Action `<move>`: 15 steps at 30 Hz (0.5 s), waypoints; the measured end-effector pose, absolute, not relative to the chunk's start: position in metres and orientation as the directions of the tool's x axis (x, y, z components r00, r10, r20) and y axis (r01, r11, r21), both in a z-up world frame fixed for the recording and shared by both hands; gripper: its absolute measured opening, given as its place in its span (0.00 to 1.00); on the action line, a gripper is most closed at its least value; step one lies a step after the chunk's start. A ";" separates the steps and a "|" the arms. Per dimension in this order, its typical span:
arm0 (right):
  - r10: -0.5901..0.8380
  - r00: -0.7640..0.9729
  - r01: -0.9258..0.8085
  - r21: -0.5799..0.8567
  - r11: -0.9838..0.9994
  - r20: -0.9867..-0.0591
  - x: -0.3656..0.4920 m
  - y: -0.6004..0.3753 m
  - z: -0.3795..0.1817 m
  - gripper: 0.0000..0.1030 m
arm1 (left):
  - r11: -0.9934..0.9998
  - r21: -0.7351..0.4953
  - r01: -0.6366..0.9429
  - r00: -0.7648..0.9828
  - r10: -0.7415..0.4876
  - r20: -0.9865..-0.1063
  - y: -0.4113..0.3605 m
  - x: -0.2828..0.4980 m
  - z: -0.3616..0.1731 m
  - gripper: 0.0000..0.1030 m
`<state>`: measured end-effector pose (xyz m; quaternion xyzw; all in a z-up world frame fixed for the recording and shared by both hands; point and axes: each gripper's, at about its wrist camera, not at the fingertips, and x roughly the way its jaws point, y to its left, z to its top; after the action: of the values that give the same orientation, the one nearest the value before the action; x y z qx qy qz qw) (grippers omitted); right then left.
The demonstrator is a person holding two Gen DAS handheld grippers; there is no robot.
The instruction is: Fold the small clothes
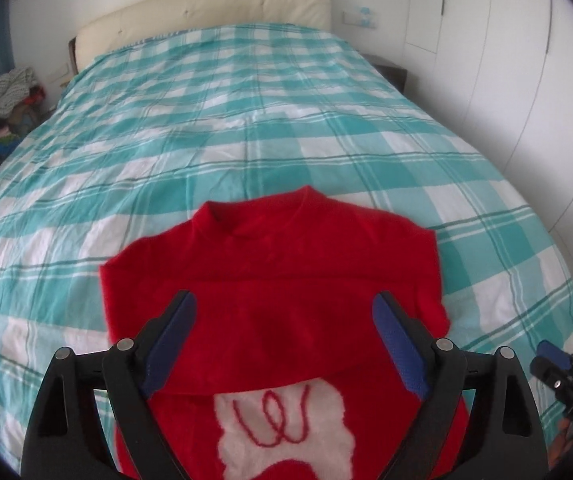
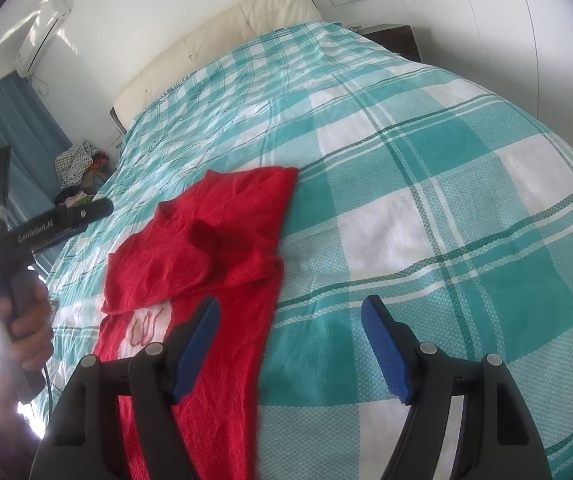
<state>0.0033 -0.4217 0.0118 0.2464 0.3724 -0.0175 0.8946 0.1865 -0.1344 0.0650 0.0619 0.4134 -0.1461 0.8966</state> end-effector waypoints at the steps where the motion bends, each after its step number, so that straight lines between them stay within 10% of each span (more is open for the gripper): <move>1: 0.155 0.724 0.218 0.435 0.874 -0.673 0.002 -0.424 0.013 0.70 | 0.960 -0.008 0.280 0.613 -0.185 -0.768 -0.114 0.186 0.061 0.89; 15: -0.039 0.606 0.354 0.226 0.908 -0.794 0.018 -0.424 -0.030 0.71 | 0.975 0.103 -0.199 0.498 0.191 -0.846 0.149 0.179 -0.065 0.94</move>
<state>0.0176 -0.4238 -0.0298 0.1835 0.4294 -0.1118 0.8772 0.1794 0.1491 -0.0646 -0.0043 0.4882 0.1128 0.8654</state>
